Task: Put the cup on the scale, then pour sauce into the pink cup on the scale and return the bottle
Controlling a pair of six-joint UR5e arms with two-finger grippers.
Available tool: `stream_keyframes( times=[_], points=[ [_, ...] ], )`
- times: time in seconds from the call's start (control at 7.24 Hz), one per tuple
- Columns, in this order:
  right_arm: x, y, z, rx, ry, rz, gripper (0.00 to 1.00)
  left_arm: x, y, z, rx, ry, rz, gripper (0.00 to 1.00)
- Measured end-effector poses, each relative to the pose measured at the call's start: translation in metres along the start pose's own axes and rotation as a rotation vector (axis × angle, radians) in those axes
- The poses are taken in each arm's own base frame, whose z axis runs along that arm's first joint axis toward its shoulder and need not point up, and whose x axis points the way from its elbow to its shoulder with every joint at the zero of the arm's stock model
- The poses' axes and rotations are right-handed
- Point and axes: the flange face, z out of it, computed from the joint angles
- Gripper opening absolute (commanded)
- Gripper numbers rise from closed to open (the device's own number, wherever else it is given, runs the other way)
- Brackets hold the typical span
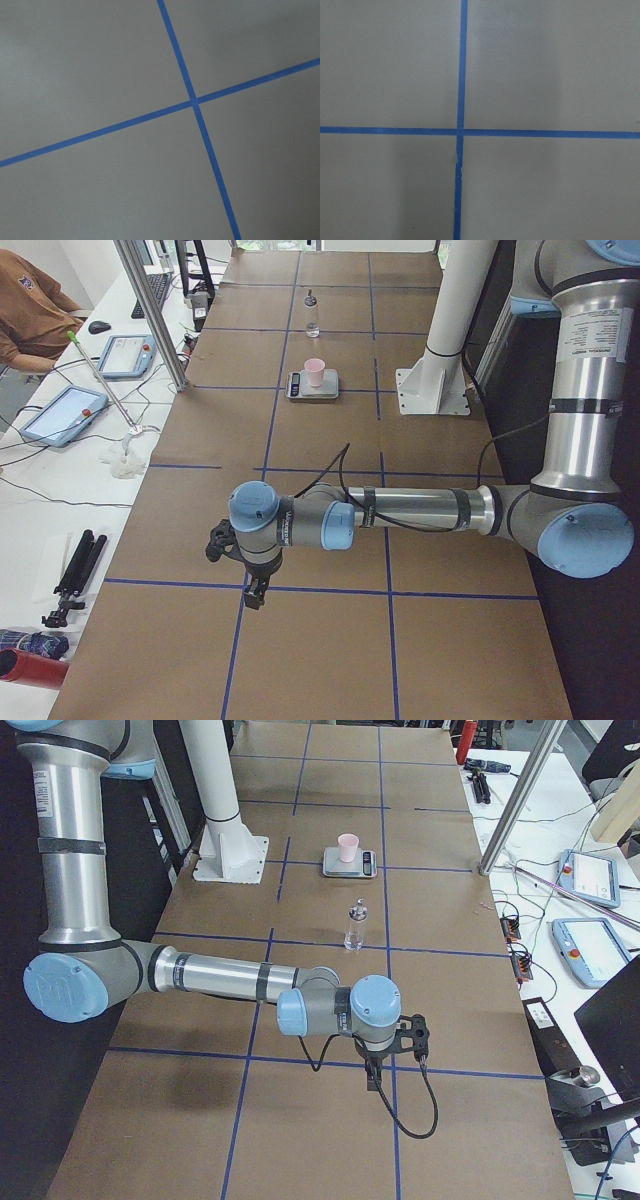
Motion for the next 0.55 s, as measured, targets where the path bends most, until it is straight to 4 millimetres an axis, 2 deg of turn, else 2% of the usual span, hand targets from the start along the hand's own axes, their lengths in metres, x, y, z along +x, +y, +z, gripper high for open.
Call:
stream_keyframes(
  times=[0.55],
  points=[
    [-0.0015,-0.0016,-0.0016,0.003,0.002,-0.003,1.0,0.0008,-0.0021,-0.0007,0.002,0.001,-0.086,1.0]
  ],
)
